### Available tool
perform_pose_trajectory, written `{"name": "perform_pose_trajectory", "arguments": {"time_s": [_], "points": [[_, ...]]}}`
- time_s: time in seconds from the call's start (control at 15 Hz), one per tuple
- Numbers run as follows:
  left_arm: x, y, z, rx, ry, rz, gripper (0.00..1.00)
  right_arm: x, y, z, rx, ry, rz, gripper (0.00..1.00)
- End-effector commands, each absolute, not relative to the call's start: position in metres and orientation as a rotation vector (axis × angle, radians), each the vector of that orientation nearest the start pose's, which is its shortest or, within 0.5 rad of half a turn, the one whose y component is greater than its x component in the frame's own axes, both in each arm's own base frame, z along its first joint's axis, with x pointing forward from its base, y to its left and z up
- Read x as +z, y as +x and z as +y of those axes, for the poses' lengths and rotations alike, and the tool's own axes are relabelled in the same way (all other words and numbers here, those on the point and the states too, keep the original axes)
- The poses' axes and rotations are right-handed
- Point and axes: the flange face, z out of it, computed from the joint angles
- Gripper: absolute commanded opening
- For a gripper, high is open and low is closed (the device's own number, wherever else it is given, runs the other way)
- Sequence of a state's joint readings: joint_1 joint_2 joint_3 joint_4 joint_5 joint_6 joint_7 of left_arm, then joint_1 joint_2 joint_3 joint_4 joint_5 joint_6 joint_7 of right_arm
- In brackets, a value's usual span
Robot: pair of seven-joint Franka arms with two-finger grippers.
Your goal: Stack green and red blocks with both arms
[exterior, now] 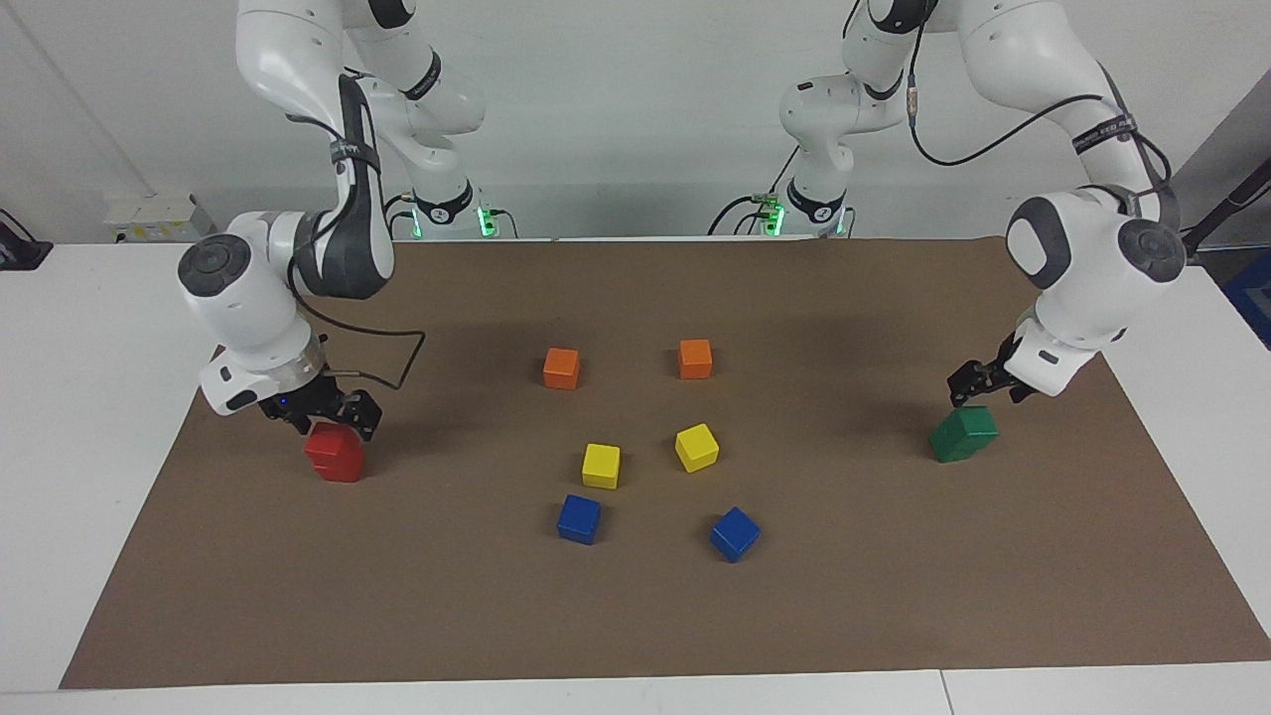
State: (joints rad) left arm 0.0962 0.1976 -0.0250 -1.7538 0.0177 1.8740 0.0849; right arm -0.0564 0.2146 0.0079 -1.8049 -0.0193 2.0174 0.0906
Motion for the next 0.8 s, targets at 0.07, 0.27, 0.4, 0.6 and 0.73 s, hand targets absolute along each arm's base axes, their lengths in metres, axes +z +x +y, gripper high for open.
{"name": "perform_pose_trajectory", "arguments": {"time_s": [0.07, 0.27, 0.4, 0.6, 0.73], "points": [[0.515, 0.569, 0.044, 0.200, -3.140, 0.029, 1.00, 0.520, 0.588, -0.022, -0.012, -3.148, 0.141, 1.00], [0.542, 0.541, 0.036, 0.212, -3.138, 0.023, 1.00, 0.561, 0.560, -0.020, 0.024, -3.138, 0.147, 1.00], [0.543, 0.542, 0.025, 0.198, -3.136, 0.003, 1.00, 0.575, 0.549, -0.017, 0.070, -3.139, 0.145, 1.00], [0.549, 0.565, 0.024, 0.143, -3.204, -0.034, 1.00, 0.585, 0.542, -0.006, 0.116, -3.137, 0.118, 1.00], [0.545, 0.577, 0.018, 0.172, -3.237, -0.033, 1.00, 0.587, 0.542, -0.008, 0.116, -3.137, 0.123, 1.00]]}}
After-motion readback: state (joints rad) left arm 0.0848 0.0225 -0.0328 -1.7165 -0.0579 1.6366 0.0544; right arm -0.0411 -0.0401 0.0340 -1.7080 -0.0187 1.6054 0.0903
